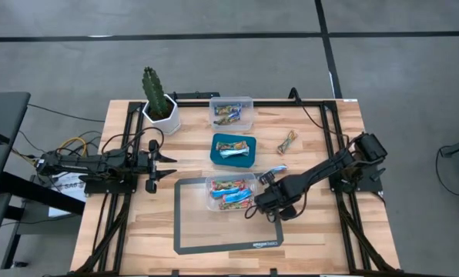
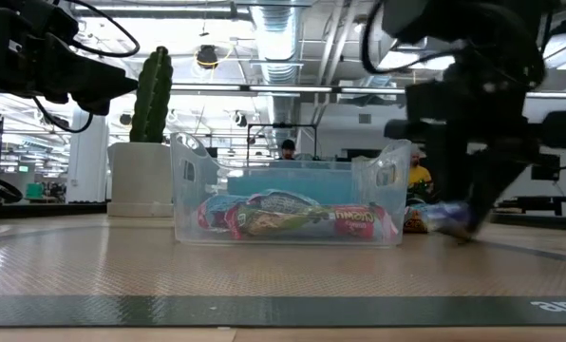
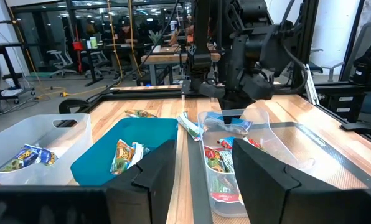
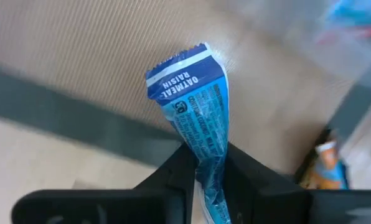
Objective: Pick and place Granola Bars by type
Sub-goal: Put the blue granola bar into the top transparent bin
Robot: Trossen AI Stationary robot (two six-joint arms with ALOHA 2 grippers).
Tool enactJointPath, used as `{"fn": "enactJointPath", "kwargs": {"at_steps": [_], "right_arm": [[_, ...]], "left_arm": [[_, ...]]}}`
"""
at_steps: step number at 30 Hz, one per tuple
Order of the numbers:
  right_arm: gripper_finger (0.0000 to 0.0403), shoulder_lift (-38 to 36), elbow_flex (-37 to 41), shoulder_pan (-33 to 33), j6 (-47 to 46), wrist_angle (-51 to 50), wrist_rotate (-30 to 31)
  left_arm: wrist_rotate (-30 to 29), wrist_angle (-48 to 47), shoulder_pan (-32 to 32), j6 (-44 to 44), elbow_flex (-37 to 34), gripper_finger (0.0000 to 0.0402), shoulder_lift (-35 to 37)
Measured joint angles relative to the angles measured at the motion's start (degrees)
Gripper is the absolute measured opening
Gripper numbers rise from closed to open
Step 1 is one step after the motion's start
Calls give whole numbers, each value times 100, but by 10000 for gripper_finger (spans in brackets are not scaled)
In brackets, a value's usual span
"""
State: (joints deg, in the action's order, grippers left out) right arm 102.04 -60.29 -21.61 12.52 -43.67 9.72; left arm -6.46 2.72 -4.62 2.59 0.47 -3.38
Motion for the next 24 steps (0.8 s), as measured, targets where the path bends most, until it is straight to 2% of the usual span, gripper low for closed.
{"fn": "enactJointPath", "kwargs": {"at_steps": [5,13,16,19,24], "right_arm": [[54,-404,-2,0,-484,220,278],[54,-1321,-2,27,-950,274,223],[54,-1665,-2,205,-908,442,248],[54,-1896,-2,483,-724,734,547],[54,-2045,-2,1123,-181,1829,888]], "left_arm": [[2,0,0,0,0,153,0],[0,0,0,0,2,153,0],[0,0,0,0,1,153,0],[0,0,2,0,2,153,0],[0,0,0,0,1,153,0]]}}
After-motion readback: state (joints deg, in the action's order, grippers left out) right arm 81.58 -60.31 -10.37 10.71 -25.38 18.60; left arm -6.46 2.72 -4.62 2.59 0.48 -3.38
